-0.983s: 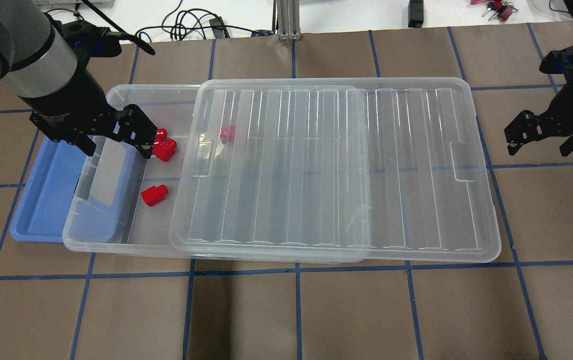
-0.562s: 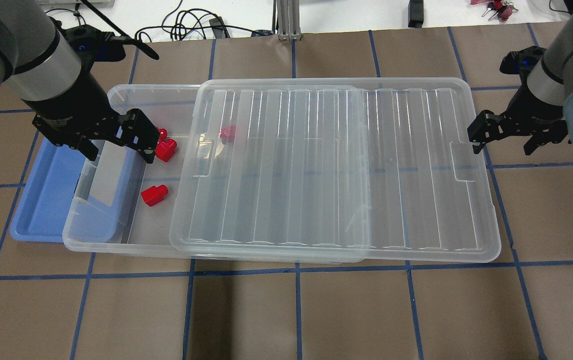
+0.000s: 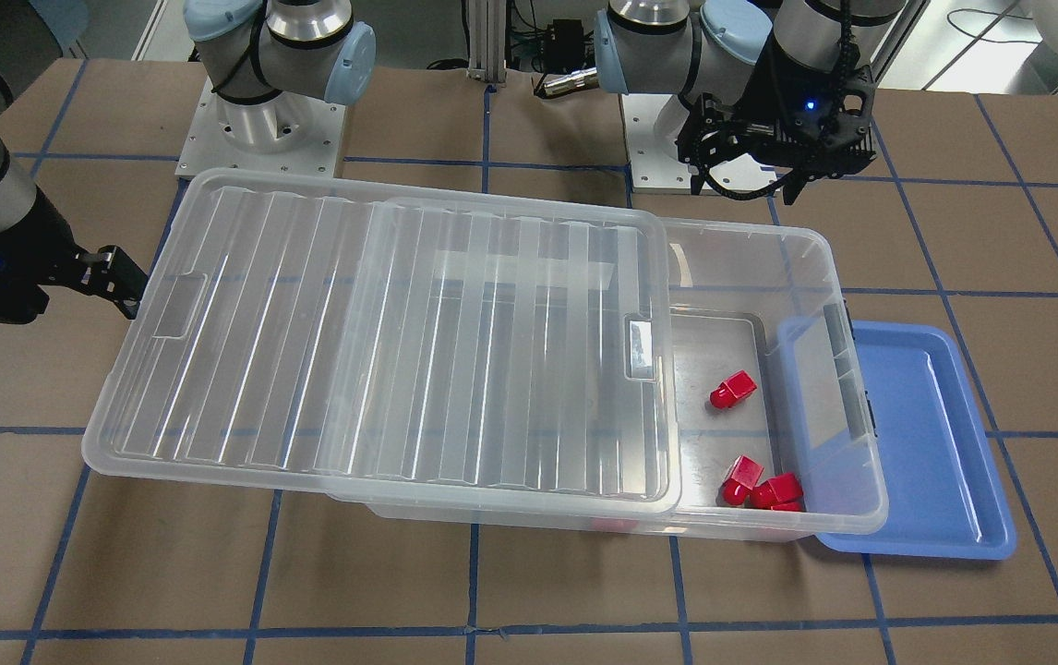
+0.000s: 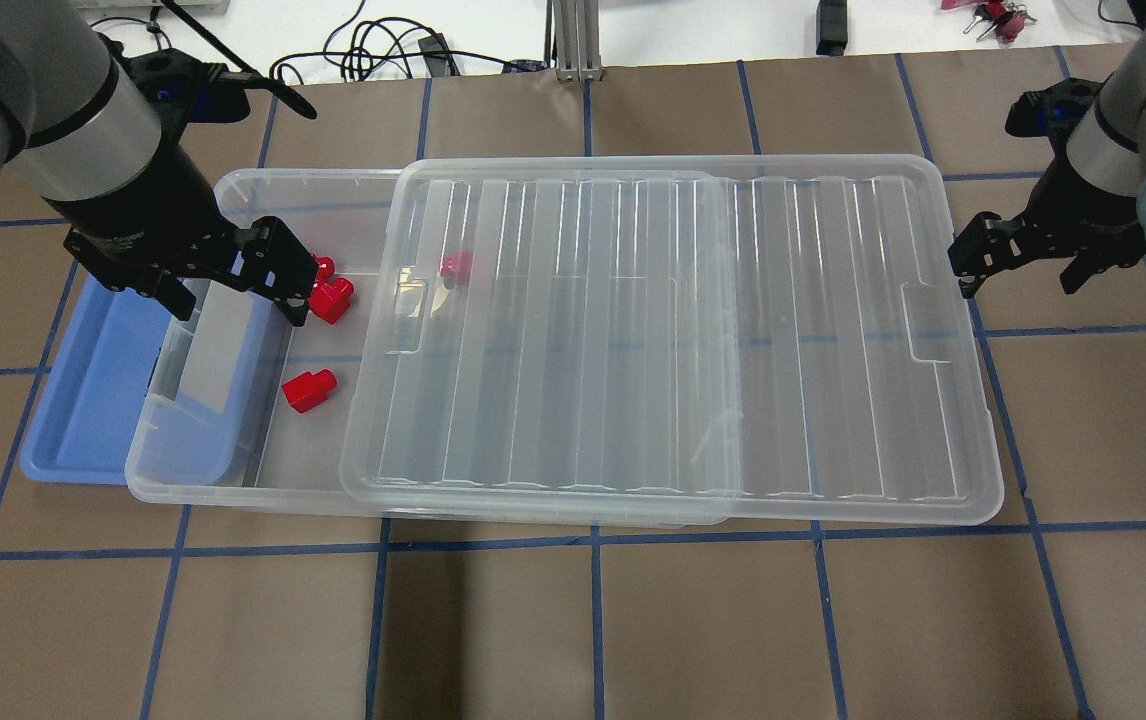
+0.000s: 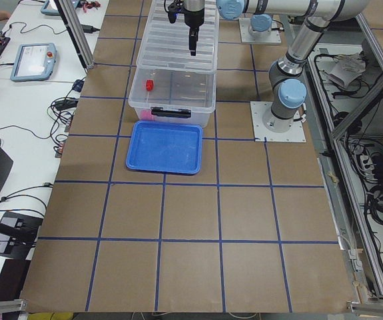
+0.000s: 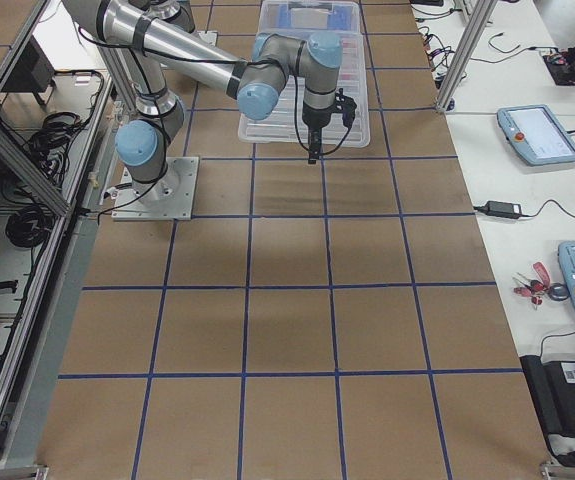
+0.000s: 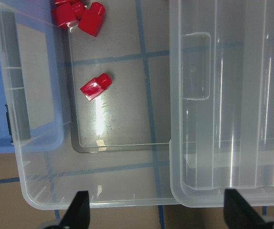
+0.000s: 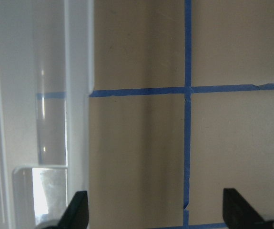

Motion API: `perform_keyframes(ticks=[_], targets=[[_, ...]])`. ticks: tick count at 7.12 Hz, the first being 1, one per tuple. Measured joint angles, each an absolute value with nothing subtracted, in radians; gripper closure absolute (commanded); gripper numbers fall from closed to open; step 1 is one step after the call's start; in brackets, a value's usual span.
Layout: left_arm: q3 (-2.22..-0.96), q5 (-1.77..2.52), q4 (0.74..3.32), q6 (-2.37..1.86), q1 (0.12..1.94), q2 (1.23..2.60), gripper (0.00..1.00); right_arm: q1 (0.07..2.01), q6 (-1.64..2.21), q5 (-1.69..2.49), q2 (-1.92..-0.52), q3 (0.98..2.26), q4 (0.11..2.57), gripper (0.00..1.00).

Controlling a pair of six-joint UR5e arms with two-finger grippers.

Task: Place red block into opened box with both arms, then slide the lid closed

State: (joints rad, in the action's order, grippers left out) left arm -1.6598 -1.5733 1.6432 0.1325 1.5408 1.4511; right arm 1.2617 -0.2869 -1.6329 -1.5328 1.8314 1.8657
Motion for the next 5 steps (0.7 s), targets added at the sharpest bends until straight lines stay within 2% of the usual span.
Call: perform_keyframes(ticks=[5], targets=[[-1.660,-1.574,1.638,0.141,1.540,1.451,0.00,1.266,-0.290,-1.626,-1.488,1.832,1.855,0.00]])
